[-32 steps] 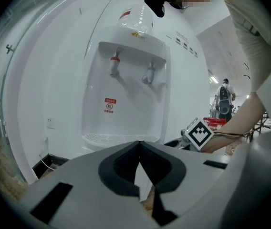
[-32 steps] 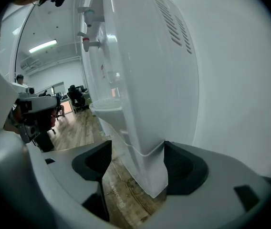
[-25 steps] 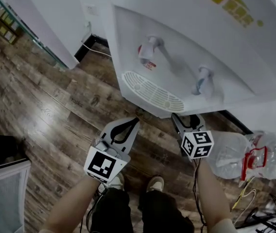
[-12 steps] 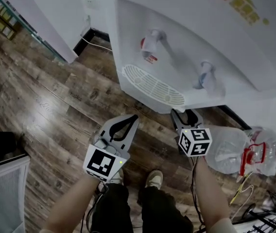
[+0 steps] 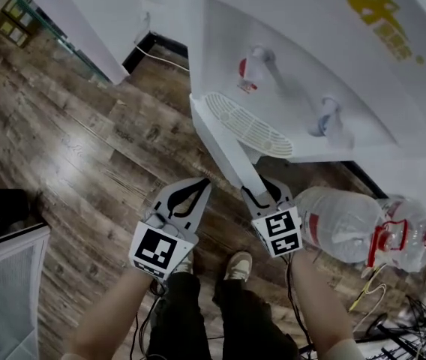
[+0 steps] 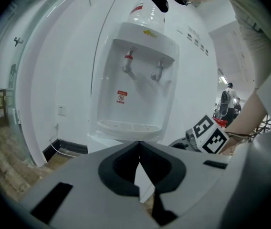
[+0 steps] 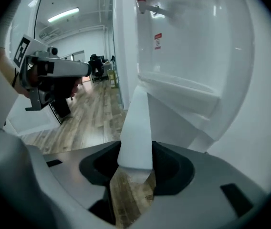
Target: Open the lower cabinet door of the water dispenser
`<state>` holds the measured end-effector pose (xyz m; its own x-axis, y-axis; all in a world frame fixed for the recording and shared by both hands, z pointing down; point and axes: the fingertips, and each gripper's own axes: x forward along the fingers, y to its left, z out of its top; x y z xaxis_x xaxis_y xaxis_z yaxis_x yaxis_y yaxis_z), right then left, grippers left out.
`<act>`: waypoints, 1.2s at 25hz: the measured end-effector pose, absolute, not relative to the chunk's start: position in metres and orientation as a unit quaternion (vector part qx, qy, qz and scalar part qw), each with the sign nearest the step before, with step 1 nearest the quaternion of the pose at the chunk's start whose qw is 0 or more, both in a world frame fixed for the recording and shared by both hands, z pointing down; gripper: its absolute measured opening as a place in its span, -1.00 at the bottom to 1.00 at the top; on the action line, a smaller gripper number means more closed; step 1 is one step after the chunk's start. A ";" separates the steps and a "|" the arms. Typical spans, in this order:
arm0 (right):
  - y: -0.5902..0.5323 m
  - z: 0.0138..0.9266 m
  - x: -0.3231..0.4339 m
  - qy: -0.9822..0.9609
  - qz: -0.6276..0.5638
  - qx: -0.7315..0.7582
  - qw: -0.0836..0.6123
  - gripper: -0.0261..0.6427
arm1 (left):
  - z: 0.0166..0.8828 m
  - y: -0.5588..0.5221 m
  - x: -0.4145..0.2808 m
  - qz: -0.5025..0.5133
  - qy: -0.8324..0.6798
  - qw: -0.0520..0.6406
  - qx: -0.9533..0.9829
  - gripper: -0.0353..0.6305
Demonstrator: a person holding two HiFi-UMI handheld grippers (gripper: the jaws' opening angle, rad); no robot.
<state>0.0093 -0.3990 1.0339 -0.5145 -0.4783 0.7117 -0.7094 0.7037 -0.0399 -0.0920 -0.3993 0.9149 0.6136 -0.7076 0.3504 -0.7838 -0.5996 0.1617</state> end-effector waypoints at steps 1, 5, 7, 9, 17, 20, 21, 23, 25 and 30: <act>-0.394 1.033 0.000 -0.856 0.173 0.342 0.346 -0.32 | 0.915 -0.396 -0.097 0.128 -0.425 0.154 0.883 -0.88; -0.375 1.033 -0.033 -0.857 0.209 0.339 0.328 -0.28 | 0.912 -0.385 -0.124 0.131 -0.442 0.164 0.872 -0.88; -0.365 1.032 -0.050 -0.855 0.232 0.336 0.321 -0.25 | 0.916 -0.375 -0.140 0.146 -0.450 0.170 0.864 -0.88; -0.356 1.031 -0.065 -0.852 0.255 0.333 0.314 -0.22 | 0.923 -0.364 -0.155 0.158 -0.458 0.180 0.856 -0.88; -0.336 1.025 -0.147 -0.861 0.297 0.280 0.303 -0.13 | 0.932 -0.339 -0.223 0.189 -0.488 0.200 0.829 -0.88; -0.334 1.022 -0.174 -0.871 0.287 0.253 0.308 -0.14 | 0.931 -0.339 -0.247 0.191 -0.504 0.203 0.818 -0.88; -0.333 1.021 -0.183 -0.873 0.287 0.246 0.308 -0.13 | 0.930 -0.338 -0.255 0.191 -0.509 0.205 0.814 -0.88; -0.334 1.019 -0.197 -0.877 0.289 0.231 0.307 -0.12 | 0.929 -0.337 -0.267 0.191 -0.517 0.208 0.808 -0.88; -0.334 1.015 -0.209 -0.880 0.294 0.219 0.303 -0.07 | 0.927 -0.336 -0.276 0.193 -0.522 0.210 0.804 -0.88; -0.333 1.005 -0.209 -0.871 0.328 0.219 0.291 -0.07 | 0.917 -0.337 -0.282 0.199 -0.524 0.210 0.801 -0.88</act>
<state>-0.2092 -0.3330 1.0049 -0.7343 -0.1902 0.6516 -0.5728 0.6888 -0.4444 -0.2823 -0.3367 0.9171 0.3723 -0.7554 0.5393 -0.9229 -0.3629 0.1288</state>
